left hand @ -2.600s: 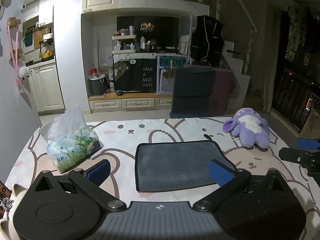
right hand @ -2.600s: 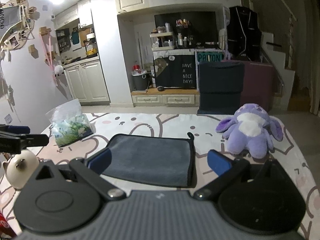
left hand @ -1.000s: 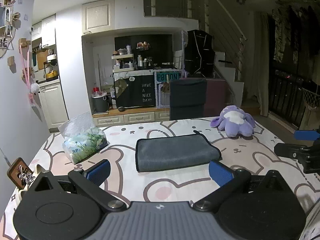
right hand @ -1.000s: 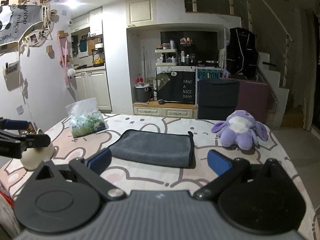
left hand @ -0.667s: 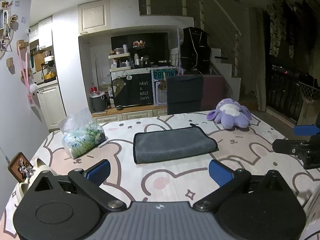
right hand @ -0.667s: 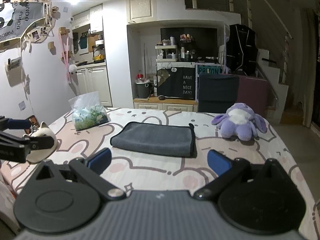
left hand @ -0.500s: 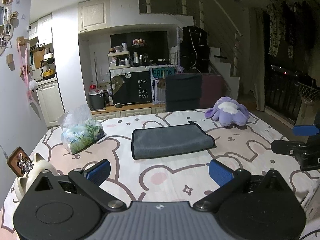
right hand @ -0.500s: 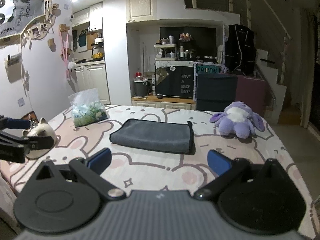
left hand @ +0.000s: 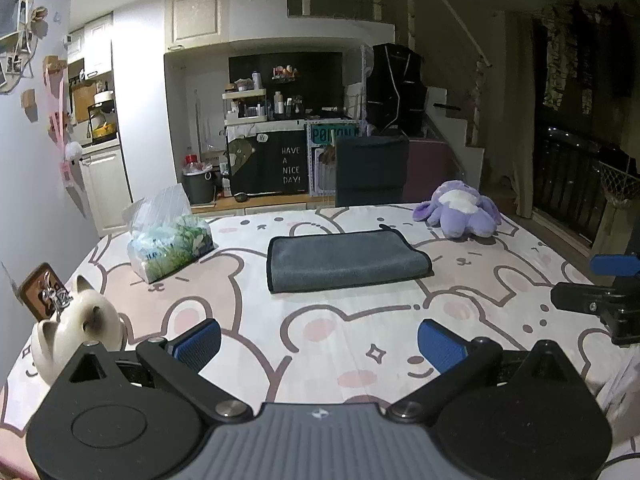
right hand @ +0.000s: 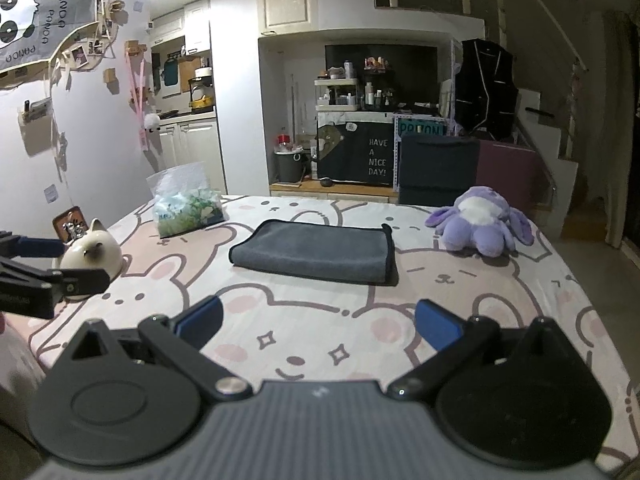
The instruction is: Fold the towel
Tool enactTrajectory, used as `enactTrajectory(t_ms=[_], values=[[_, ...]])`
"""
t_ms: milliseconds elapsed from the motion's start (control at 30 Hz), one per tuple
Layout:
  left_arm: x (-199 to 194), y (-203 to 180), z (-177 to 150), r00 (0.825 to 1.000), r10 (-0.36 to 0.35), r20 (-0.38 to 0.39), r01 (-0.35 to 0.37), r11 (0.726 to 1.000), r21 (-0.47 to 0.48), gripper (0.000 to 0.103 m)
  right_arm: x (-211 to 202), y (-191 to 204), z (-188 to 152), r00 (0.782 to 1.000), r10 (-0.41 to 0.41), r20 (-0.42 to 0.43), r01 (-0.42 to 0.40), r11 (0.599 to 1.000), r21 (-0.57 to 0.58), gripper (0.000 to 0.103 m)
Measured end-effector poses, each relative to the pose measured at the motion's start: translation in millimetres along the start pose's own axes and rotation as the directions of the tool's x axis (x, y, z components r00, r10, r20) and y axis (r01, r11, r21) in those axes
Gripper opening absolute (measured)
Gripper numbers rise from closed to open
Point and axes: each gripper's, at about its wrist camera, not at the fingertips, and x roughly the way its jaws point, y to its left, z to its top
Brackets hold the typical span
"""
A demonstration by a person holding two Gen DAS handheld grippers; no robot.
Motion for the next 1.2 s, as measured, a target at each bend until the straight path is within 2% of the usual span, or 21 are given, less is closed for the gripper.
enactTrajectory(t_ms=[633, 1200], values=[[-9, -3, -21, 0.999, 0.015, -0.035, -0.015, 1.000, -0.002, 0.103, -10, 7, -16, 0.999, -0.017, -0.038, 0.016, 1.000, -0.023, 0.103], [-15, -1, -30, 0.999, -0.020, -0.046, 0.020, 1.000, 0.000, 0.103, -7, 3, -22, 0.998, -0.005, -0.064, 0.003, 1.000, -0.019, 0.103]])
